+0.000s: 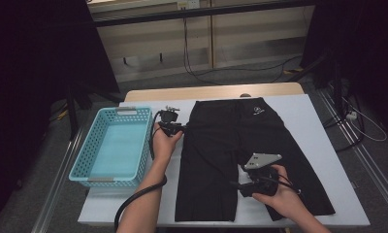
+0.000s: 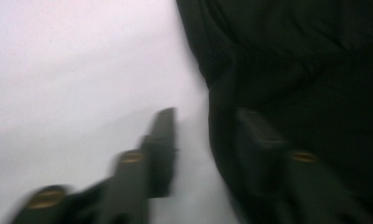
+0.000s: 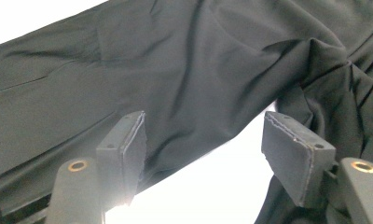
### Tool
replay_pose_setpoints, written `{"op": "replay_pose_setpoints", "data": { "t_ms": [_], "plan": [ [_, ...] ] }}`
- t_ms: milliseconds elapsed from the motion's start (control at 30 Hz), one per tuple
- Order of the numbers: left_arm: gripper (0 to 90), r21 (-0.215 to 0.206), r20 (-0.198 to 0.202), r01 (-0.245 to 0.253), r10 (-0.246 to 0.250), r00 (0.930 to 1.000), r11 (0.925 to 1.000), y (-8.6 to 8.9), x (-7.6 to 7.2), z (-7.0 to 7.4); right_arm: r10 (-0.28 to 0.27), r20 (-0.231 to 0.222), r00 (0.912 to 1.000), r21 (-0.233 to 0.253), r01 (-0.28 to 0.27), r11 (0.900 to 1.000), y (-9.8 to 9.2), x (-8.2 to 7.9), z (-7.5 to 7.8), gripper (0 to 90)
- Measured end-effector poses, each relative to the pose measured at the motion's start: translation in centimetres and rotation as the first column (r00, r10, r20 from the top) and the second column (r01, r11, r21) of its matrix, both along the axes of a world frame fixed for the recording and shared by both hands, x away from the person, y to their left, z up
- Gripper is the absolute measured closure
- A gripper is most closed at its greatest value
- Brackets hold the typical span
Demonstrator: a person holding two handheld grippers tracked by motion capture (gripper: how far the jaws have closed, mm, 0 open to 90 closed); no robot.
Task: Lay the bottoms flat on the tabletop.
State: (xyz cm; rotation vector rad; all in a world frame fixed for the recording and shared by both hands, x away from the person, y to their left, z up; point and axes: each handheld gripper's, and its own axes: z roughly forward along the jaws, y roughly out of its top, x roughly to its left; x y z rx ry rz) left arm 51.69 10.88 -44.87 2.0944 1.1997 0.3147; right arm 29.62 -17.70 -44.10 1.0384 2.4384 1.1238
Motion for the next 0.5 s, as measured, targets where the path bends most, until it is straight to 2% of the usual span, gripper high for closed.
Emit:
{"op": "replay_pose_setpoints", "data": {
  "t_ms": [100,167,267,433,500],
  "plan": [
    [34.8,-0.013,-0.020,0.015,-0.015,0.9997,0.9998,0.1,-0.7,0.5,0.001,0.007,1.0000,0.000,-0.001,1.000,0.1,0.0,0.1,30.1],
    [27.9,-0.020,-0.024,0.020,-0.021,0.9995,0.9996,0.1,-1.0,0.6,0.001,0.014,0.9999,0.001,-0.001,1.000,0.1,0.0,0.1,29.6],
    [22.4,-0.004,-0.016,0.048,-0.049,0.9987,0.9988,0.2,-2.2,0.9,-0.004,0.015,0.9999,-0.001,0.004,1.000,0.1,0.1,0.1,28.6],
    [17.3,0.004,-0.030,0.074,-0.074,0.9968,0.9972,0.4,-3.2,0.8,-0.012,0.020,0.9997,-0.003,0.012,1.000,0.1,0.1,0.1,27.3],
    [14.8,0.012,-0.023,0.090,-0.090,0.9957,0.9958,0.5,-3.8,0.9,-0.020,0.030,0.9994,0.000,0.020,1.000,0.0,0.0,0.2,26.3]
  ]
}}
